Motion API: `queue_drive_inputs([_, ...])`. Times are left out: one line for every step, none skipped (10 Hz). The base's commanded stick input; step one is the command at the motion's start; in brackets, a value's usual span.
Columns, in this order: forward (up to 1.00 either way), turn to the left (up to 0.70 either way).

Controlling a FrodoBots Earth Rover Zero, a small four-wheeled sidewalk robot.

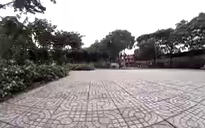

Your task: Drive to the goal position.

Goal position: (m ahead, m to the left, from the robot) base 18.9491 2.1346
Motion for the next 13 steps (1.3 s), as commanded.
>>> queue_drive_inputs([0.7, 0.0])
queue_drive_inputs([0.7, 0.0])
queue_drive_inputs([0.7, -0.13])
queue_drive_inputs([0.7, -0.27])
queue_drive_inputs([0.7, -0.27])
queue_drive_inputs([0.7, -0.27])
queue_drive_inputs([0.7, -0.27])
queue_drive_inputs([0.7, -0.27])
queue_drive_inputs([0.7, 0.0])
queue_drive_inputs([0.7, 0.0])
queue_drive_inputs([0.7, 0.0])
queue_drive_inputs([0.7, 0.0])
queue_drive_inputs([0.7, 0.0])
